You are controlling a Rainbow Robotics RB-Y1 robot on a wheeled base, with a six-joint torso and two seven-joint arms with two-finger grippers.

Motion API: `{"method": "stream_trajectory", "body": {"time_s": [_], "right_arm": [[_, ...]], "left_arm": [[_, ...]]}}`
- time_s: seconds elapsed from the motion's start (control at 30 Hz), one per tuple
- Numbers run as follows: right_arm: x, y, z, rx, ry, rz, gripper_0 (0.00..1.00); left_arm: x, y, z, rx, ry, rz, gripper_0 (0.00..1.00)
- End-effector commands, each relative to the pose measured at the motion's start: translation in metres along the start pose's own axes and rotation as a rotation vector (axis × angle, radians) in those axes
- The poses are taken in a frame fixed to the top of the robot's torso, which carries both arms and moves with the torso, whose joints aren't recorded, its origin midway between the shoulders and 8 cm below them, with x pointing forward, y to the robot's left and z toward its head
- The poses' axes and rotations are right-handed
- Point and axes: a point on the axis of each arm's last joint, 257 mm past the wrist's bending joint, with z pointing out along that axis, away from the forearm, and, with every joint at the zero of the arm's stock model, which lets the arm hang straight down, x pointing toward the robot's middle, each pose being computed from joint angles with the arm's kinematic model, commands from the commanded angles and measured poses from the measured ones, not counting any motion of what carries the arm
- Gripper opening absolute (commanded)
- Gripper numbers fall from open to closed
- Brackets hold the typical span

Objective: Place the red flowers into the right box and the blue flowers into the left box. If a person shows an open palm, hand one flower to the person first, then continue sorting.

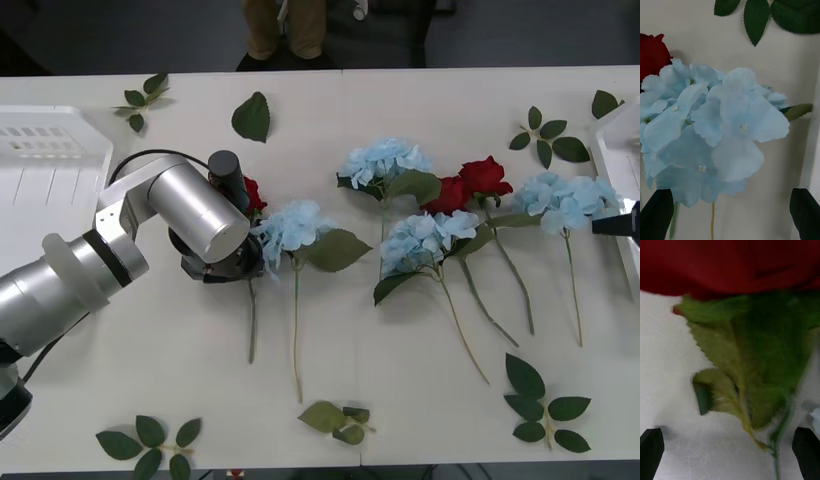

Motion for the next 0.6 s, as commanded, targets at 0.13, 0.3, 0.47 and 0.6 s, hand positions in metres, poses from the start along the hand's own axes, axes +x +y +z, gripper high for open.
{"method": "stream_trajectory", "body": {"time_s": [0.13, 0.3, 0.47, 0.6], "right_arm": [[-0.012, 0.049, 0.028, -0.067, -0.003, -0.130, 0.90], [-0.003, 0.056, 0.047, -0.043, 0.020, -0.191, 0.90], [0.013, 0.048, 0.059, 0.015, 0.073, -0.253, 0.90], [0.018, 0.046, 0.065, 0.036, 0.089, -0.276, 0.90]], "left_arm": [[-0.026, -0.026, -0.004, 0.028, -0.075, 0.033, 1.00], [-0.027, -0.024, -0.004, 0.022, -0.080, 0.045, 1.00], [-0.028, -0.020, -0.003, 0.014, -0.080, 0.061, 0.41], [-0.029, -0.016, -0.003, 0.006, -0.081, 0.073, 0.01]]}}
